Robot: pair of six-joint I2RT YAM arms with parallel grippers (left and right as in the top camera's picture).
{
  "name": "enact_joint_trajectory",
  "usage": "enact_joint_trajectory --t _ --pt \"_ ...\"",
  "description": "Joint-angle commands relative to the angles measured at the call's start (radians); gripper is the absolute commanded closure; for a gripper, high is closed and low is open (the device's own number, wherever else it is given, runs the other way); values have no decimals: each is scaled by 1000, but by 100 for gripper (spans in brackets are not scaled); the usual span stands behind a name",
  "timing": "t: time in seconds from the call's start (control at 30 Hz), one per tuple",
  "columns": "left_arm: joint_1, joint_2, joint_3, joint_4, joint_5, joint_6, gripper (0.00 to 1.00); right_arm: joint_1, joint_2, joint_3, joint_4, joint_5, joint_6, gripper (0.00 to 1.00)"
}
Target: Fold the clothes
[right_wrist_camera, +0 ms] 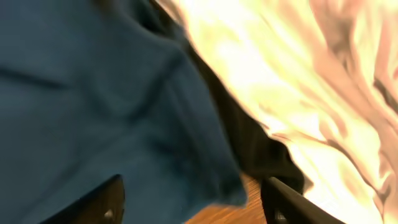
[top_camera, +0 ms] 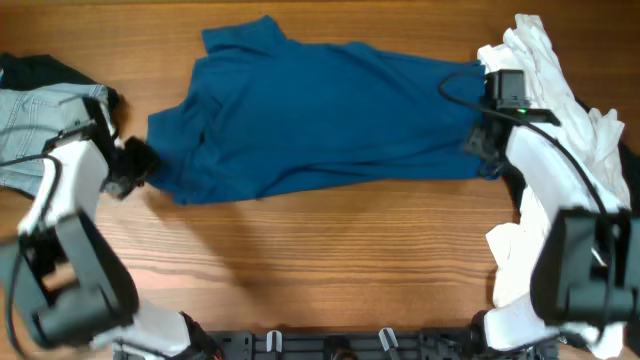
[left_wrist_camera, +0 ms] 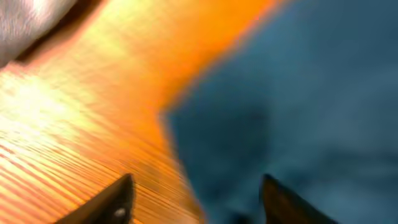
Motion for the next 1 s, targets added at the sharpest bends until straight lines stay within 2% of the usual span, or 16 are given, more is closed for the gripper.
enact_joint_trajectory --t 0.0,0.17,0.33,0.37,0.4,0.47,0.5,0.53,0.63,0.7,0.77,0.83,0.87,0.9,0.93,0.97 --pt "-137 -176 6 18 147 9 22 -6 -82 0 -8 -161 -66 28" --pt "-323 -58 6 51 133 -24 31 -6 -84 0 -44 -197 -65 28" --pt "-346 39 6 53 97 -42 30 -6 -84 -1 -54 -197 -65 28" --pt "-348 53 6 53 97 -42 36 -6 -84 -1 -54 -197 -64 29" --pt "-351 66 6 53 97 -42 45 -6 -84 -1 -54 -197 -64 29" --pt "-359 82 6 56 97 -38 71 -6 -84 -2 -54 -197 -64 29" --pt "-361 81 6 69 100 -38 90 -6 -84 -2 -55 -196 -64 29" --pt "-360 73 8 79 118 -38 96 -6 -84 -2 -55 -196 -65 29" --pt "-347 18 46 55 215 -39 96 -6 -84 -2 -54 -196 -64 29" --pt "-332 -15 71 81 222 -39 96 -6 -84 -2 -55 -196 -65 29" --pt "-304 -16 73 223 196 -52 96 -6 -84 -2 -55 -196 -64 30" --pt "-284 1 73 312 109 -134 95 -6 -84 -2 -55 -196 -64 30" --pt "-278 9 73 343 97 -152 94 -6 -84 -2 -55 -196 -65 30" --pt "-276 14 73 357 101 -172 61 -6 -84 -2 -55 -196 -65 29" --pt "-277 16 73 339 114 -173 4 -6 -84 -2 -55 -197 -65 29" --pt "-281 16 73 285 116 -172 0 -6 -84 -2 -55 -197 -65 28"
